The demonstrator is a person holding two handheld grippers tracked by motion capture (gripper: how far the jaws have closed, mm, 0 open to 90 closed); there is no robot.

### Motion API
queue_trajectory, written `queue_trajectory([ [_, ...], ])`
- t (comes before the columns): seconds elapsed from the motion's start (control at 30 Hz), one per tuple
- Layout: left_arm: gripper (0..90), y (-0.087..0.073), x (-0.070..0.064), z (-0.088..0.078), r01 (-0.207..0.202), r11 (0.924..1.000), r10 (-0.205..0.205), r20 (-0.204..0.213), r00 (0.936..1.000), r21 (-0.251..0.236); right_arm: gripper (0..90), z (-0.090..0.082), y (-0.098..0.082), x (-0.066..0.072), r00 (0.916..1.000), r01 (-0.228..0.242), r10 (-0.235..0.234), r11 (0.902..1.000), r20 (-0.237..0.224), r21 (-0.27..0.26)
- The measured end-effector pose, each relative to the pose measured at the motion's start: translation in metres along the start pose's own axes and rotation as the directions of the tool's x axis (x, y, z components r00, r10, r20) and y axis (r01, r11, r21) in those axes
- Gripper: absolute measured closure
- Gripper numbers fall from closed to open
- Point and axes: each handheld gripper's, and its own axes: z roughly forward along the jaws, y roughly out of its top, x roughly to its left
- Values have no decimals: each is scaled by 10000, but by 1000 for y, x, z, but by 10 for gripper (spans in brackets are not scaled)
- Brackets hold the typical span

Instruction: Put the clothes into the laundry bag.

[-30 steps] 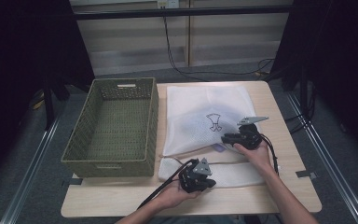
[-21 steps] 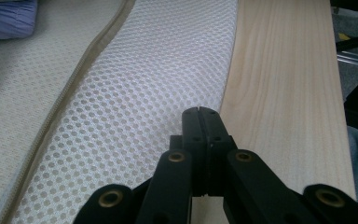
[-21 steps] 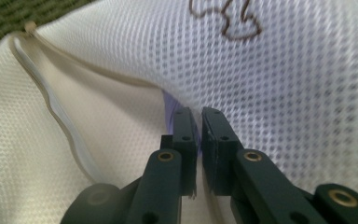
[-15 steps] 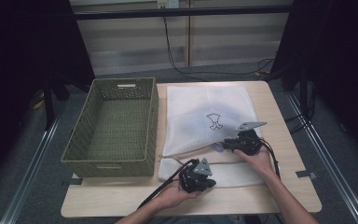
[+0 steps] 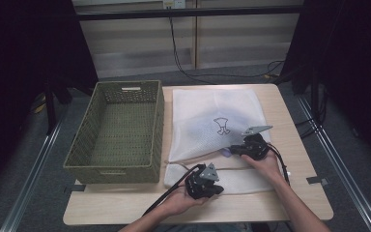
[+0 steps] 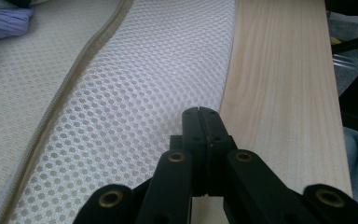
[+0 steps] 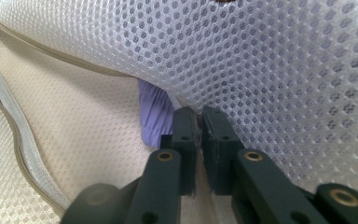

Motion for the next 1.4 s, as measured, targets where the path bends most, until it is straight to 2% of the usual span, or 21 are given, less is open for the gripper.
queue_trajectory([
  [0.03,900,1,0,-1,-34,9998,34,-1,10000,211,864,-1,0,0,10000,-61,61,10000,-8,57],
  [0.1,900,1,-1,0,-118,9999,119,-54,9999,92,878,-3,1,1,9999,-107,107,9999,0,69],
  [0.17,900,2,-1,-1,-223,9995,223,-24,9997,236,881,-5,2,1,9998,-174,174,9998,-34,37],
  [0.23,900,4,-1,-2,-348,9979,355,-109,9993,542,884,-8,3,2,9996,-265,265,9996,-2,-90],
  [0.27,900,3,-1,-1,-221,9993,222,-23,9998,304,886,-10,4,2,9995,-285,283,9995,-109,-164],
  [0.33,900,4,0,-2,-232,9986,234,-47,9997,475,887,-13,4,1,9988,-402,393,9986,-289,-337],
  [0.37,900,2,1,0,-143,9997,144,-31,9999,177,888,-14,5,0,9985,-455,442,9981,-314,-421],
  [0.47,900,3,2,-1,-109,9996,109,-17,9999,277,890,-18,7,0,9971,-575,540,9962,-535,-653],
  [0.57,900,3,2,-2,-103,9992,103,-15,9999,381,891,-22,9,3,9971,-497,448,9956,-623,-790],
  [0.63,900,2,4,-2,272,9993,-274,67,9996,269,892,-26,12,6,9968,-512,449,9941,-664,-961],
  [0.67,900,1,7,-3,225,9990,-232,158,9996,389,892,-28,12,7,9971,-385,313,9939,-700,-1034],
  [0.7,900,1,6,-2,395,9990,-400,216,9990,222,892,-30,14,8,9971,-357,281,9934,-702,-1090],
  [0.8,900,2,6,-1,224,9995,-228,192,9996,217,893,-35,17,9,9965,-387,280,9899,-793,-1364],
  [0.9,900,2,5,-1,265,9995,-266,115,9996,147,893,-40,20,9,9957,-479,346,9864,-865,-1572],
  [0.93,900,3,5,-2,129,9991,-134,116,9998,395,894,-41,20,9,9957,-447,307,9854,-871,-1640],
  [0.97,900,2,3,-1,137,9997,-138,31,9999,206,893,-43,21,10,9958,-439,293,9843,-872,-1707],
  [1.0,900,3,3,-3,-33,9989,33,3,10000,469,894,-45,22,11,9957,-444,292,9833,-879,-1767],
  [1.03,900,3,2,-1,45,9996,-45,-28,10000,264,894,-47,23,12,9960,-398,244,9823,-855,-1829],
  [1.23,900,3,1,-2,85,9992,-81,-103,9999,380,895,-59,29,19,9963,-251,65,9754,-856,-2192],
  [1.27,900,2,0,-1,95,9998,-92,-184,9998,194,895,-60,29,20,9963,-219,26,9744,-863,-2236],
  [1.4,900,3,1,-1,54,9993,-47,-182,9998,364,895,-66,31,24,9958,-139,-85,9703,-913,-2414],
])
